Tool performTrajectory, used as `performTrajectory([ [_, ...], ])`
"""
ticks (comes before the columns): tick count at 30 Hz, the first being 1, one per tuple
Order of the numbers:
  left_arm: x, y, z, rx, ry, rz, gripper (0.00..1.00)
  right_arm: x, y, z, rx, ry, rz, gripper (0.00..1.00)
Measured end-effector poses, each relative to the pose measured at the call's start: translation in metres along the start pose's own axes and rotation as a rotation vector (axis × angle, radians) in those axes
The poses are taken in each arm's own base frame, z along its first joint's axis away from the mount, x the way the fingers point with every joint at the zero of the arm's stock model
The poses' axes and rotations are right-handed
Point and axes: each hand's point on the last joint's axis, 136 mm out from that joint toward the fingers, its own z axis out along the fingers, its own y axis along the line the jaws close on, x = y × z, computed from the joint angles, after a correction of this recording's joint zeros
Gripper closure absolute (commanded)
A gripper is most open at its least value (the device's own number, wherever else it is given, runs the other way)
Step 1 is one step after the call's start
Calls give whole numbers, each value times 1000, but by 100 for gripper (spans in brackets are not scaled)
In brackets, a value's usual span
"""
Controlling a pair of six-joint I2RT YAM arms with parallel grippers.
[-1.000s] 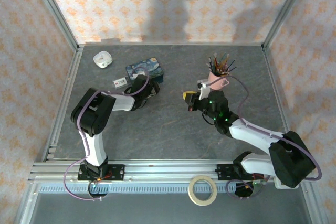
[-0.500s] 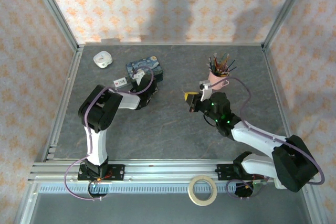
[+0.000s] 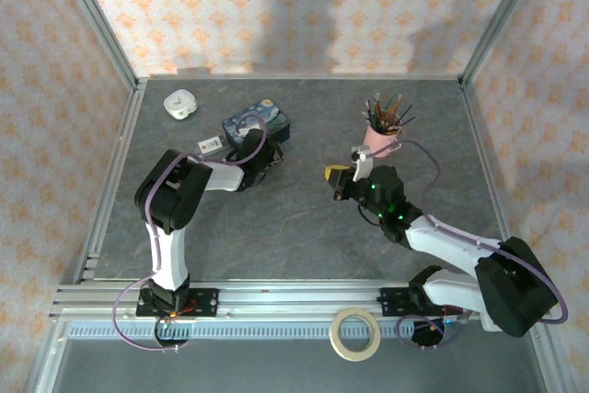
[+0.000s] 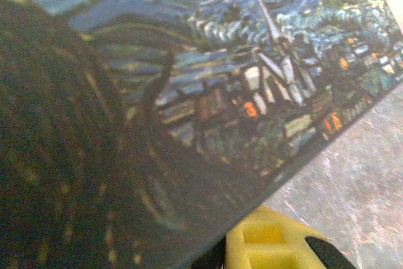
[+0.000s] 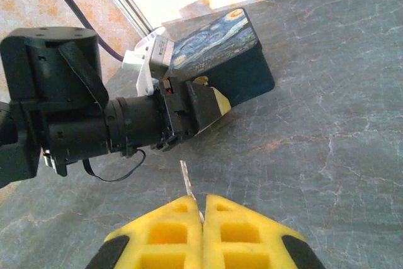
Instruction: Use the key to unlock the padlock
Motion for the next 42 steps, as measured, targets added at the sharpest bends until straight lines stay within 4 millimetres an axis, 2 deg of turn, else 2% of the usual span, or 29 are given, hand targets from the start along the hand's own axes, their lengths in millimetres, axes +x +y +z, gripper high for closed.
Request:
performTrajectory([
  [8, 13, -29, -16, 151, 100, -74, 100, 13, -6, 3, -2, 6, 77, 100],
  [15, 25, -43, -33, 280, 151, -219, 100, 41, -11, 13, -41, 55, 184, 100],
  [26, 28, -58, -50, 409, 144, -329, 100, 74, -10, 45, -148, 121, 390, 100],
  [28, 29, -60, -52, 426, 143, -339, 100, 73, -8, 54, -168, 126, 424, 100],
  [36, 35, -65, -61, 475, 146, -365, 100, 50, 8, 71, -263, 81, 468, 100],
  [42, 38, -73, -66, 504, 157, -373, 100, 61, 0, 77, -256, 100, 512, 100],
])
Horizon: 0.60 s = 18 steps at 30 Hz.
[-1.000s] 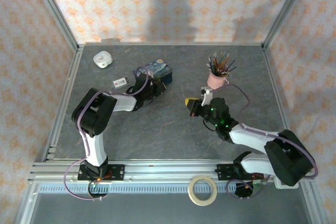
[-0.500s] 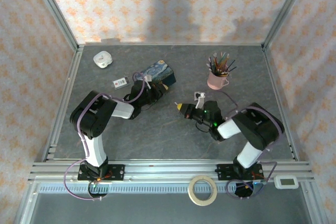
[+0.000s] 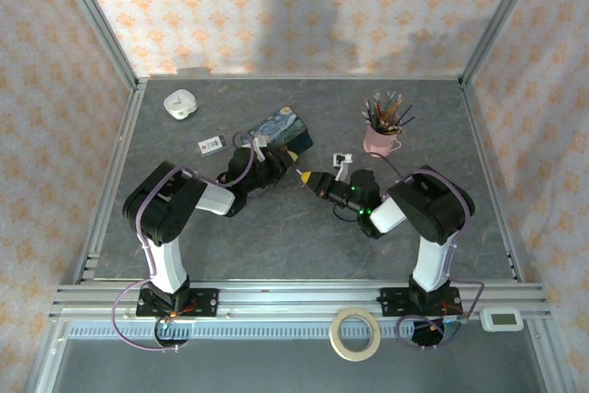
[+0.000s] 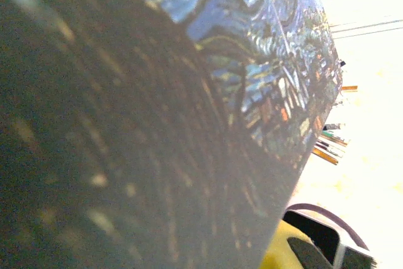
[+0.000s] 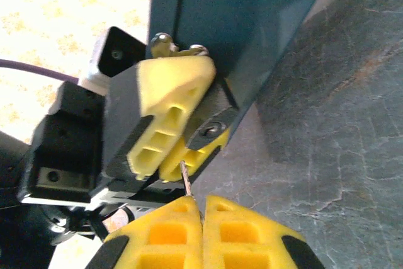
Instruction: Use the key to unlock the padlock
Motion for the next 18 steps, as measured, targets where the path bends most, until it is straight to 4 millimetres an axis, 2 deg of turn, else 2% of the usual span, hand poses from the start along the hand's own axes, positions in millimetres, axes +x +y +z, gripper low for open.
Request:
performTrajectory([
  [18, 3, -13, -6, 33, -2, 6, 100, -9, -4, 2, -29, -39, 66, 100],
])
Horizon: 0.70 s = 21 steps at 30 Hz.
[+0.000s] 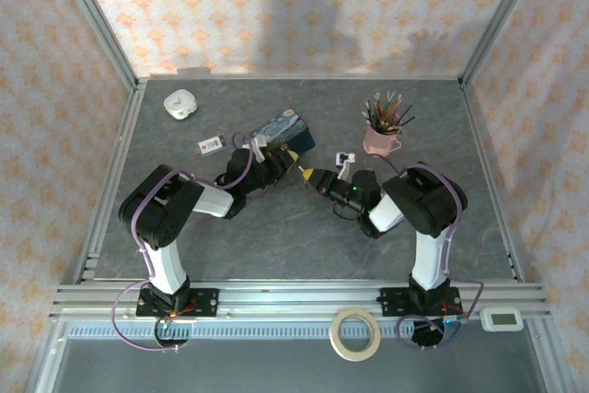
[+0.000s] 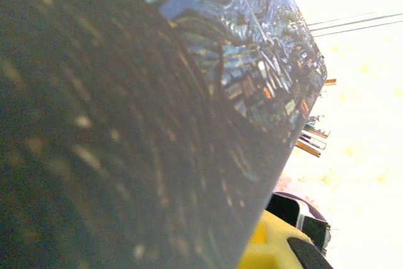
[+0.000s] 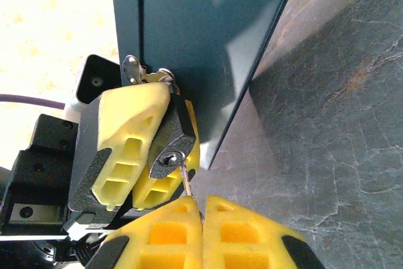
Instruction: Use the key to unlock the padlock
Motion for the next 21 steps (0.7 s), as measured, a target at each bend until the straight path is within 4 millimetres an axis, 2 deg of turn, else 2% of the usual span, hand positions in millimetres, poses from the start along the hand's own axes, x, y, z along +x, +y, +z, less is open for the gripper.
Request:
performTrajectory([
  [21, 2, -2, 0, 2, 0, 3, 100, 2, 5, 1, -31, 14, 23, 100],
])
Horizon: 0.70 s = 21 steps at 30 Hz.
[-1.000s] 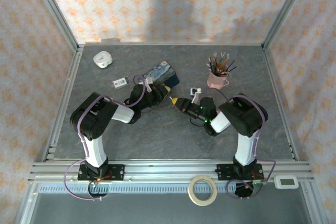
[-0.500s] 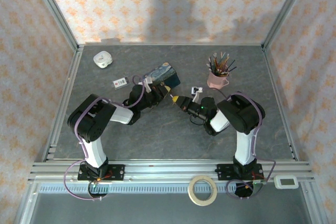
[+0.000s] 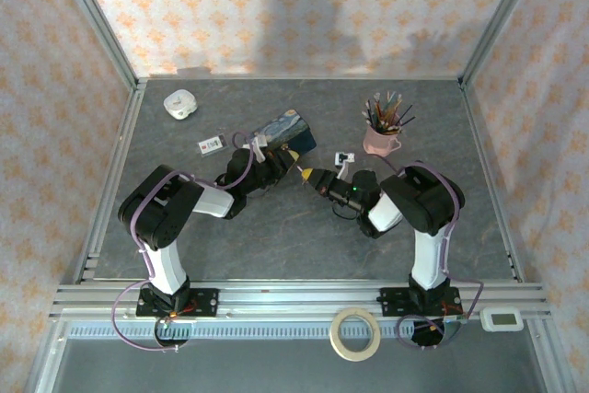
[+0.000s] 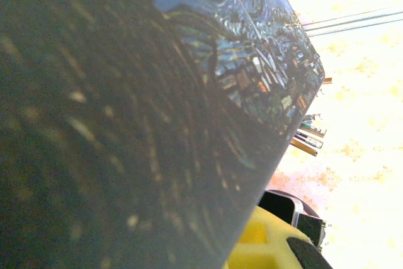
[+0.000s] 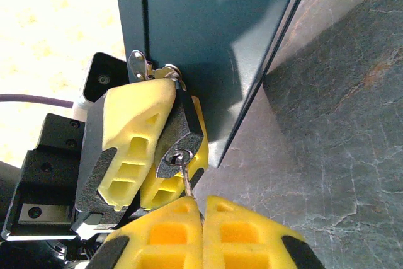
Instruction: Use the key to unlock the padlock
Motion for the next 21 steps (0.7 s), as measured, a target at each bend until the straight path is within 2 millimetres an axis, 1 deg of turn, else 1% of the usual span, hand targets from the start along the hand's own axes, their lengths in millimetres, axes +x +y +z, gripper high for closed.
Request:
performTrajectory([
  [21, 1, 0, 1, -7, -13, 12, 100, -2, 1, 0, -3, -5, 11, 100],
])
